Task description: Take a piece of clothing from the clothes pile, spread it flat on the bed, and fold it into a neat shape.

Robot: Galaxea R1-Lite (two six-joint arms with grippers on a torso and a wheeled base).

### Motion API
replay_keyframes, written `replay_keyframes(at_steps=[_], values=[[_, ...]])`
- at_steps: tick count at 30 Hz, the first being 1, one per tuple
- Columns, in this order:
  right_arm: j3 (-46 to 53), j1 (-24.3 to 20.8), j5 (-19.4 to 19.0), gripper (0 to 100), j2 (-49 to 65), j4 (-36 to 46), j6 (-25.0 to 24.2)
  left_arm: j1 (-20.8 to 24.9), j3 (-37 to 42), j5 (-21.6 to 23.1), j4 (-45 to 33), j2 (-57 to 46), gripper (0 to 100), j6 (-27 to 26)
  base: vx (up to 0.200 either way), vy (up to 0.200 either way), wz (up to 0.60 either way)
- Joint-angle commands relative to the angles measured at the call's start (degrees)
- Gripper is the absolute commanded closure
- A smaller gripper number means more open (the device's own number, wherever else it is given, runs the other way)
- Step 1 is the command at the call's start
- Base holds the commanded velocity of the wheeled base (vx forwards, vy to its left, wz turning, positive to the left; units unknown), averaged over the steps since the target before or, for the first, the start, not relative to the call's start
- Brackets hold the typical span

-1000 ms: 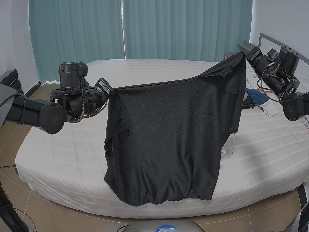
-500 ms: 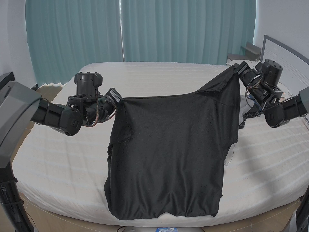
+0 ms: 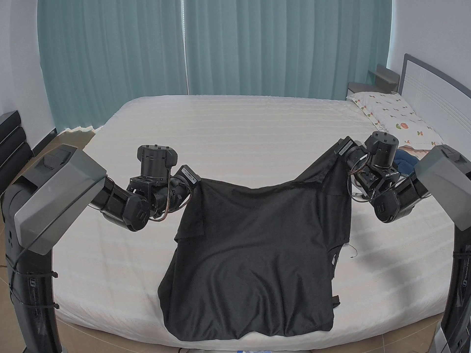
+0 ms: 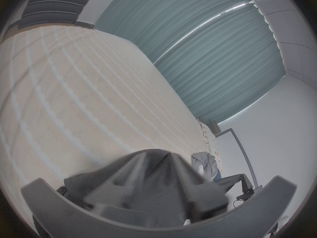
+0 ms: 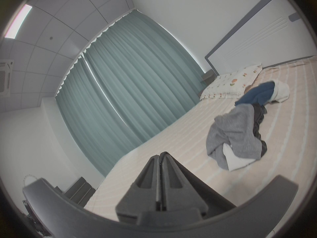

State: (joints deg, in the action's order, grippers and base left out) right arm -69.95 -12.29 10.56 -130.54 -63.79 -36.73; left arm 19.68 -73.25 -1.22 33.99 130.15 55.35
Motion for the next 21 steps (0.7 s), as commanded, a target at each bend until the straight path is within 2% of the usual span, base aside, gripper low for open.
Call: replay_keyframes(at_steps=[1, 12, 16, 19, 21], values=[[0.3, -0.5, 0.0, 0, -4.8, -0.1, 0.0, 0.0, 0.1, 0.0, 0.0, 3.3, 0, 0.6, 0.0, 0.0, 0.0], [3.6, 0.8, -0.4, 0, -7.9, 2.6, 1.0, -0.7, 0.4, -2.2, -0.8, 7.0, 0, 0.3, 0.0, 0.0, 0.0], [6.4, 2.4, -1.0, 0, -5.0, 4.8, 1.2, -1.2, 5.5, -1.6, -1.6, 3.5, 0, -0.3, 0.0, 0.0, 0.0], [13.9, 2.2, -2.7, 0, -0.8, 4.6, 1.1, -1.0, 12.0, 0.3, -0.9, -1.5, 0, -0.7, 0.0, 0.0, 0.0], [21.5, 1.8, -6.0, 0, 3.0, 4.0, 0.9, -0.9, 17.2, 1.0, 0.7, -5.2, 0, -0.7, 0.0, 0.0, 0.0]])
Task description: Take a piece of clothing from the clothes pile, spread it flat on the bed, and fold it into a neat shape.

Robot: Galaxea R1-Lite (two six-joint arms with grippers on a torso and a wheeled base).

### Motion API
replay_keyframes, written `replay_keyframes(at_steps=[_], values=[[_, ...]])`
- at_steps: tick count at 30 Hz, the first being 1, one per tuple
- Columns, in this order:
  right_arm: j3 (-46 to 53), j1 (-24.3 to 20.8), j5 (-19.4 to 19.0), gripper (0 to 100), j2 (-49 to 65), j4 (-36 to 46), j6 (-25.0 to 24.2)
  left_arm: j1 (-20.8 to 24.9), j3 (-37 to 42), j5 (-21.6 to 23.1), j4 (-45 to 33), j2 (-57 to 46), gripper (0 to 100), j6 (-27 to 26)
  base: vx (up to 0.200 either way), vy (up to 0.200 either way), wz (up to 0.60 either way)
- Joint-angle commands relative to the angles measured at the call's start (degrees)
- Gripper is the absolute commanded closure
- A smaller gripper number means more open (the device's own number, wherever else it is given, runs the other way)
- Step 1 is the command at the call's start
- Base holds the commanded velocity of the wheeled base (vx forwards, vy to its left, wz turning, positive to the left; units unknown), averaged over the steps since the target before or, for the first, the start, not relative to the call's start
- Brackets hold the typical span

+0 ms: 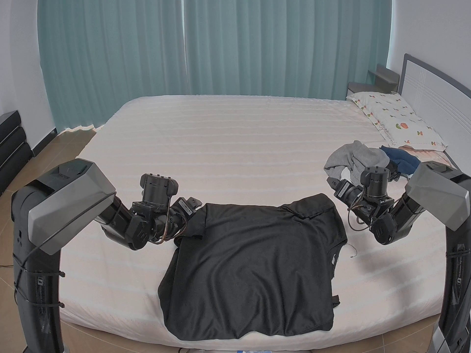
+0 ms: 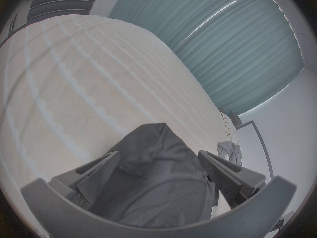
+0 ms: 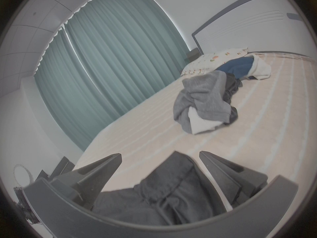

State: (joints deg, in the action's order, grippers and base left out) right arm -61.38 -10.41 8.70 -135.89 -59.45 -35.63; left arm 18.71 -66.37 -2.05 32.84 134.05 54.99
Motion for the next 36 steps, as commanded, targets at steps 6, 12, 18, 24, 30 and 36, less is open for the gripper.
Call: replay_keyframes(at_steps=[6, 12, 18, 24, 30, 36], values=[[31.8, -1.3, -9.6, 0, 15.0, -0.6, -0.8, 0.5, 28.3, 4.8, 12.5, -15.7, 0, -0.3, 0.0, 0.0, 0.0], [45.0, -1.6, -12.5, 0, 14.3, -7.2, -3.1, 0.3, 45.4, 7.4, 31.3, -15.7, 0, 0.1, 0.0, 0.0, 0.0], [51.0, -5.1, -17.5, 0, 10.6, -14.6, -7.1, 0.5, 48.8, 9.1, 44.2, -6.1, 0, -0.1, 0.0, 0.0, 0.0], [55.5, -6.9, -17.3, 0, 6.3, -22.9, -7.5, 0.7, 48.7, 9.1, 46.2, -3.5, 0, -0.1, -0.067, 0.0, 0.0], [59.1, -9.5, -16.6, 0, 0.8, -30.5, -7.4, 1.1, 49.1, 8.9, 46.2, -3.3, 0, -0.1, -0.2, 0.0, 0.0], [58.4, -9.9, -14.6, 0, 0.2, -30.5, -8.2, 1.2, 48.7, 8.9, 46.2, -3.1, 0, 0.0, -0.033, 0.0, 0.0]])
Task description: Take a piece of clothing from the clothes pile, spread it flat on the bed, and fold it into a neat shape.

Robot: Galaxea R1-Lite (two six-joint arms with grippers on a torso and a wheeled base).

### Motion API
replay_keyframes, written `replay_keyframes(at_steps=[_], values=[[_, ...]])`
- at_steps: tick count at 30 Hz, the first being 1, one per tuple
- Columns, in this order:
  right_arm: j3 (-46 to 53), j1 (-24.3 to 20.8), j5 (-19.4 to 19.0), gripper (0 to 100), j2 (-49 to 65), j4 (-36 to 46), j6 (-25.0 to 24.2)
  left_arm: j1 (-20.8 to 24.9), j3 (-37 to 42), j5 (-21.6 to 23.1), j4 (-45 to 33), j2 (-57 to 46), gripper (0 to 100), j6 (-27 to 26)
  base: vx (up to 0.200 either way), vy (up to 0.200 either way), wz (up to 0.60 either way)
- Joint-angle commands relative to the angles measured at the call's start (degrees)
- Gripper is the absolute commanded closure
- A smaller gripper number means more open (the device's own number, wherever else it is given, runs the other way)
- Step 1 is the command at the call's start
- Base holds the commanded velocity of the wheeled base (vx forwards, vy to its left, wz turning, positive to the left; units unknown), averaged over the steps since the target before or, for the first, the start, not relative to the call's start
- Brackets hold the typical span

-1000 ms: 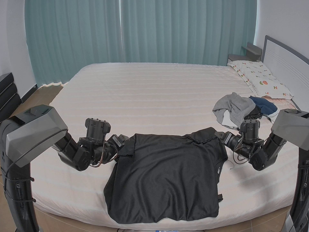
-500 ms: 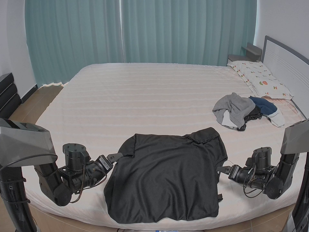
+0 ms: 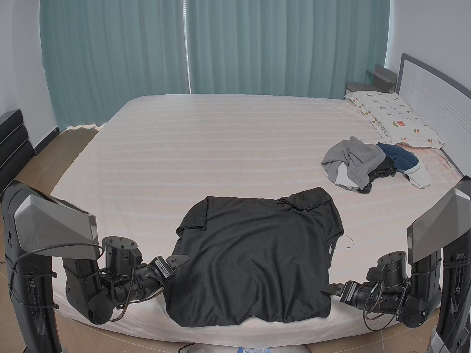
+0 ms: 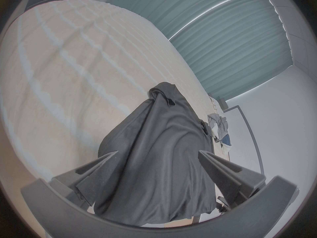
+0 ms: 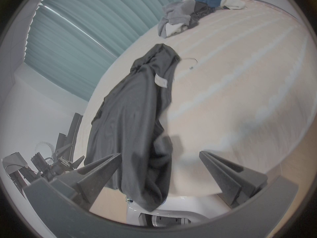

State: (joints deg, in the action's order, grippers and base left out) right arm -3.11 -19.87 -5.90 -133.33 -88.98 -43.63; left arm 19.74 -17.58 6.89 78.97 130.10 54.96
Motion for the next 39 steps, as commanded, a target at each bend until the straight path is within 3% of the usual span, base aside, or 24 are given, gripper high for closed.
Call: replay_keyframes(at_steps=[1, 8, 15, 16, 29, 35, 39], values=[[-0.2, -0.3, 0.1, 0, -2.5, -0.9, -0.8, 0.1, 0.1, 0.0, 0.0, 0.8, 0, 0.1, 0.0, 0.0, 0.0], [-5.9, 2.4, 0.5, 0, -1.8, -0.9, -5.1, 0.0, 0.1, -0.1, 0.1, 0.8, 0, 0.2, 0.0, 0.0, 0.0], [-6.9, 2.6, 0.5, 0, -2.6, -0.9, -5.2, 0.0, 0.2, 0.0, 0.1, 0.8, 0, 0.2, 0.0, 0.0, 0.0], [-6.6, 2.3, 0.5, 100, -2.7, -0.9, -5.2, 0.0, 0.2, 0.0, 0.1, 0.6, 0, 0.3, 0.0, 0.0, 0.0], [-6.2, 2.9, 0.5, 100, -2.3, -0.9, -5.3, -0.2, -0.1, 0.1, 0.0, 0.7, 0, 0.3, 0.0, 0.0, 0.0], [-4.8, 3.6, 2.4, 100, 1.1, -0.9, -5.0, -0.2, 0.0, 0.1, 0.1, 0.7, 0, 0.3, 0.0, 0.0, 0.0], [-3.0, 8.3, 3.0, 100, 7.1, -0.4, 0.3, -0.2, 0.1, 0.1, 0.1, 0.7, 0, 0.3, 0.0, 0.0, 0.0]])
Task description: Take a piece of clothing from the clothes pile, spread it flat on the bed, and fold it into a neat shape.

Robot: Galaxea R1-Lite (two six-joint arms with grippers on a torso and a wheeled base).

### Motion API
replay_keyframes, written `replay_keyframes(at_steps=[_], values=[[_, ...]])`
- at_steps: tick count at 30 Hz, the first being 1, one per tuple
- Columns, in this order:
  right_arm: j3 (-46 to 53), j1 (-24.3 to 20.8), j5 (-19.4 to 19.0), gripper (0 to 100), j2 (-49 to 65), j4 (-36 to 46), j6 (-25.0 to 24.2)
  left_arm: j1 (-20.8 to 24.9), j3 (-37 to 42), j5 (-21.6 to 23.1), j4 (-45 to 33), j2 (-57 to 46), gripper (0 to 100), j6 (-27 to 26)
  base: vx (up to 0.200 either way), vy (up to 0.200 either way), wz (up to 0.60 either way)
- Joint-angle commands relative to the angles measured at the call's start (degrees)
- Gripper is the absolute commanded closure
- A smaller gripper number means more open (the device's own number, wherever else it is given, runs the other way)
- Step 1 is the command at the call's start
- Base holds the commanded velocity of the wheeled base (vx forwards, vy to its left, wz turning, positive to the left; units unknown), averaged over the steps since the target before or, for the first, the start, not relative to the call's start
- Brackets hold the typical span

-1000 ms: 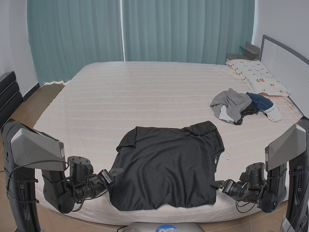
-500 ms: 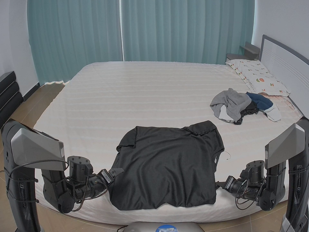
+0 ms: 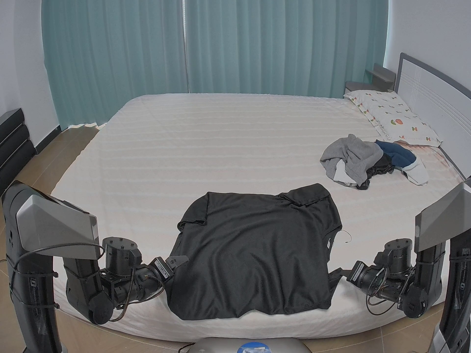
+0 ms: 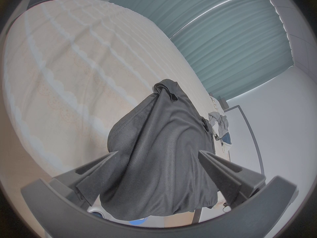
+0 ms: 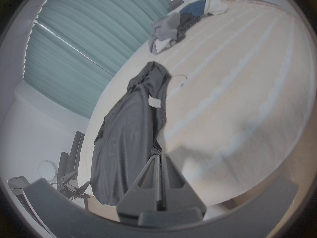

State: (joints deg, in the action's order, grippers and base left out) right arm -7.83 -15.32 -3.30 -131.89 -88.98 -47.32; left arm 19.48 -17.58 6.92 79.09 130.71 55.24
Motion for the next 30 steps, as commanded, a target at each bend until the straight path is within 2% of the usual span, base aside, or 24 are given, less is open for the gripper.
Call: replay_keyframes(at_steps=[1, 5, 9, 12, 13, 14, 17, 19, 21, 25, 27, 28, 30], values=[[1.8, 4.4, 0.6, 100, 5.8, -0.3, 5.8, 0.0, 0.1, 0.0, 0.0, 0.1, 0, 0.0, 0.0, 0.0, 0.0], [4.0, 6.6, 0.8, 100, 7.2, -0.8, 9.4, -0.2, 0.2, 0.1, -0.1, -0.1, 0, 0.1, 0.0, 0.0, 0.0], [7.8, 6.7, 1.4, 100, 12.0, 1.3, 12.3, -0.5, 0.7, 0.3, 0.0, -0.3, 0, 1.2, 0.0, 0.0, 0.0], [7.8, 6.8, 1.5, 100, 12.8, 2.7, 12.5, -0.5, 1.2, 0.2, 0.0, -0.3, 0, 1.1, 0.0, 0.0, 0.0], [7.8, 8.6, 1.7, 100, 16.9, 9.2, 13.0, -0.6, 3.0, 0.1, 0.0, -0.5, 0, 0.6, 0.0, 0.0, 0.0], [7.8, 8.8, 1.8, 100, 17.3, 9.7, 13.0, -0.6, 3.1, 0.0, 0.0, -0.5, 0, 0.6, 0.0, 0.0, 0.0], [7.8, 11.5, 1.3, 100, 25.8, 23.2, 16.1, -0.7, 5.4, 0.4, -0.1, -1.9, 0, 0.3, 0.0, 0.0, 0.0], [7.8, 12.6, 0.7, 100, 29.4, 28.9, 18.4, -0.6, 6.3, 0.4, -0.1, -2.6, 0, -0.1, 0.0, 0.0, 0.0], [7.8, 13.5, -1.6, 100, 33.6, 37.4, 21.3, -0.1, 7.6, 0.4, -0.1, -3.1, 0, -1.3, 0.0, 0.0, 0.0], [7.8, 15.6, -2.4, 100, 34.6, 41.3, 22.9, 0.3, 9.1, 0.4, -0.1, -3.4, 0, -2.2, 0.0, 0.0, 0.0], [7.8, 16.6, -2.4, 100, 34.2, 42.6, 24.6, 0.6, 9.5, 0.5, -0.1, -3.4, 0, -2.4, 0.0, 0.0, 0.0], [7.8, 19.2, -2.4, 100, 33.8, 44.7, 27.5, 1.0, 9.9, 0.4, -0.1, -3.3, 0, -2.9, 0.0, 0.0, 0.0], [7.8, 20.2, -2.4, 100, 34.0, 45.5, 28.6, 1.1, 10.2, 0.5, -0.1, -3.3, 0, -3.1, 0.0, 0.0, 0.0]])
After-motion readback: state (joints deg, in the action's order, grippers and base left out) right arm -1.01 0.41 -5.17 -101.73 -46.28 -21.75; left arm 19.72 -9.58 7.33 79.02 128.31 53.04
